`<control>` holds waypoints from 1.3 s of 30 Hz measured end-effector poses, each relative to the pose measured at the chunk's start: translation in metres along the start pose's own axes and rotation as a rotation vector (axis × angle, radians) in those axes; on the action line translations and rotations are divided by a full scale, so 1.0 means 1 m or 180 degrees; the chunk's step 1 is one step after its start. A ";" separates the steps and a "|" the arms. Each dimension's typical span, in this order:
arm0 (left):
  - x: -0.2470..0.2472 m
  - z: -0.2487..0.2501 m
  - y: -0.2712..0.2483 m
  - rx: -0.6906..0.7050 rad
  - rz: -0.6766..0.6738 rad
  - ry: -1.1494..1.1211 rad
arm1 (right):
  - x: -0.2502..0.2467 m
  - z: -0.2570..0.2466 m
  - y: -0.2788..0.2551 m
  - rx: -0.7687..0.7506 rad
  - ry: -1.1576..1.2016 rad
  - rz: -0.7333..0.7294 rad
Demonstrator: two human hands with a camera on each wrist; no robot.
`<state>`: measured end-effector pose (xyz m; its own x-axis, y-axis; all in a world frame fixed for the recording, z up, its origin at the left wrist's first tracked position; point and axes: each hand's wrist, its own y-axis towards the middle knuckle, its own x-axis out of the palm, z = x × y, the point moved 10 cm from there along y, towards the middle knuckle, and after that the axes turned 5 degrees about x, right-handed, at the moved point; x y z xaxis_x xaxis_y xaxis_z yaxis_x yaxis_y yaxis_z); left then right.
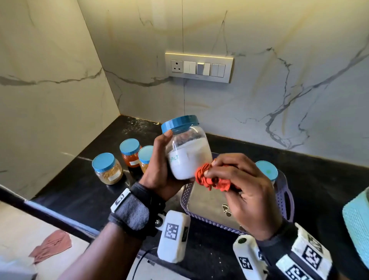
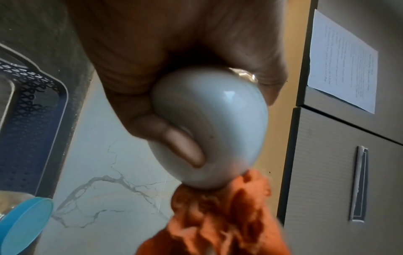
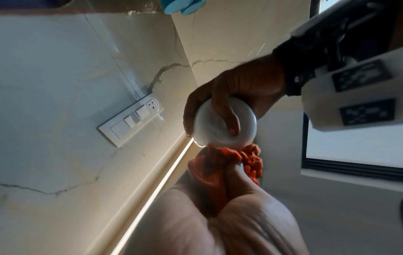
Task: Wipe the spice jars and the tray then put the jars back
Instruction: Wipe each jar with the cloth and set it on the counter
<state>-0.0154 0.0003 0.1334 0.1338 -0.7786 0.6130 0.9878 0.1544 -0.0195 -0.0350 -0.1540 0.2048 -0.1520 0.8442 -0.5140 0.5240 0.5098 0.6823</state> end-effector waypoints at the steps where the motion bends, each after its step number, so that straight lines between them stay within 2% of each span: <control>1: 0.001 0.000 -0.001 0.0017 -0.0023 -0.0007 | 0.000 -0.004 -0.003 -0.0095 -0.0074 0.0014; 4: 0.005 -0.004 0.000 -0.0021 -0.0112 0.0040 | -0.012 -0.007 0.007 -0.0167 -0.0045 0.0216; 8: 0.009 -0.015 -0.001 -0.0065 -0.0188 0.0121 | -0.028 0.025 0.040 0.0265 0.0353 0.0534; 11: 0.017 -0.016 -0.001 -0.0023 -0.0360 0.0150 | -0.027 0.040 0.046 0.0545 0.0562 0.0487; 13: 0.015 -0.011 0.001 0.0002 -0.0330 0.0095 | -0.025 0.035 0.036 0.0589 0.0613 0.0403; 18: 0.012 -0.013 0.002 -0.0112 -0.0375 -0.0212 | -0.024 0.008 0.020 0.0235 0.0131 0.0265; 23: 0.007 -0.021 0.001 -0.0144 -0.0093 -0.0160 | -0.008 -0.001 0.012 -0.0033 -0.0419 0.0127; 28: 0.020 -0.022 -0.004 0.0095 -0.0567 0.0407 | -0.001 -0.018 0.001 -0.0328 -0.0775 -0.0080; 30: 0.024 -0.021 -0.003 0.0100 -0.0542 0.0351 | -0.012 -0.017 0.010 -0.0258 -0.0700 0.0059; 35: 0.032 -0.021 0.000 0.0164 -0.0483 0.0432 | -0.038 0.027 0.041 0.0564 0.0294 0.0481; 39: 0.035 -0.018 0.005 0.0101 -0.0440 0.0210 | -0.034 0.012 0.024 0.0340 0.0171 0.0261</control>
<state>-0.0048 -0.0369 0.1405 0.0026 -0.8320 0.5548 0.9943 0.0612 0.0871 -0.0075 -0.1729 0.2326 -0.1481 0.8914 -0.4284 0.6224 0.4206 0.6601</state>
